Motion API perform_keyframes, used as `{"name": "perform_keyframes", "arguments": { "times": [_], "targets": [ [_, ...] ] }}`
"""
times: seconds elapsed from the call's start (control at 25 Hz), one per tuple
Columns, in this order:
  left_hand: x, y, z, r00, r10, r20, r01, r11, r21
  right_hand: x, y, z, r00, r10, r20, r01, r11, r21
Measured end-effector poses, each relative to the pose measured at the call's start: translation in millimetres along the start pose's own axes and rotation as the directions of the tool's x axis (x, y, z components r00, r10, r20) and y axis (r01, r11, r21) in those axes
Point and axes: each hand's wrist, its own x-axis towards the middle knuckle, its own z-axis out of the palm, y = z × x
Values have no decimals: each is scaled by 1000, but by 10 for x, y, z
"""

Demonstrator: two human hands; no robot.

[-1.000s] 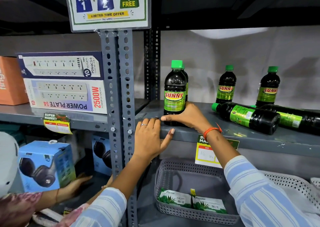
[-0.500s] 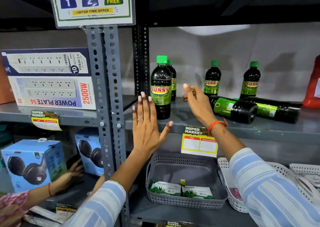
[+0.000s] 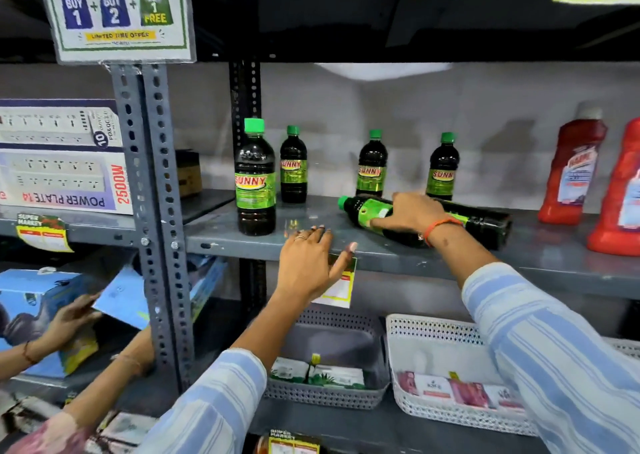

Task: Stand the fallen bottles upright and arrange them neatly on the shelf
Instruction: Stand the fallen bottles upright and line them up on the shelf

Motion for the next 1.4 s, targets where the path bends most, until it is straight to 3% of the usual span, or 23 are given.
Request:
{"name": "perform_keyframes", "arguments": {
  "times": [0.16, 0.32, 0.4, 0.52, 0.6, 0.76, 0.88, 0.96, 1.08, 1.16, 1.24, 1.4],
  "targets": [
    [-14, -7, -28, 1000, 21, -4, -21, 999, 43, 86, 21, -60, 995, 12, 100, -19, 997, 72],
    [-24, -7, -12, 1000, 11, -11, -11, 999, 43, 61, -2, 25, 995, 93, -28, -88, 984, 156],
    [-20, -13, 4, 1000, 6, -30, -5, 999, 41, 94, -6, 98, 983, 145, -110, -108, 951, 288],
    [-32, -21, 38, 998, 8, -63, -6, 999, 34, 181, -24, 189, 954, 244, -174, -82, 770, 633],
    [-24, -26, 46, 997, 9, -78, -6, 999, 35, 224, -74, 245, 935, 295, -194, -39, 633, 773],
    [-8, -42, 76, 992, 14, -123, -9, 999, 42, 280, -147, 373, 928, 330, -171, 48, 348, 936],
    [-8, -45, 96, 987, 13, -160, -6, 999, 43, 365, -124, 502, 932, 333, -141, 56, 254, 966],
    [-8, -44, 102, 984, 15, -175, -9, 999, 35, 377, -120, 521, 927, 341, -157, 50, 302, 952],
    [-8, -44, 114, 980, 17, -198, -11, 999, 30, 357, -120, 513, 891, 363, -273, 16, 575, 818],
    [-7, -44, 116, 978, 18, -207, -12, 1000, 29, 346, -136, 517, 886, 352, -303, -29, 692, 721],
    [-6, -41, 121, 976, 16, -215, -11, 1000, 26, 358, -141, 521, 894, 341, -289, -29, 690, 723],
    [-15, -32, 114, 976, 12, -216, -7, 1000, 27, 352, -130, 521, 931, 301, -208, -8, 587, 810]
  ]
}}
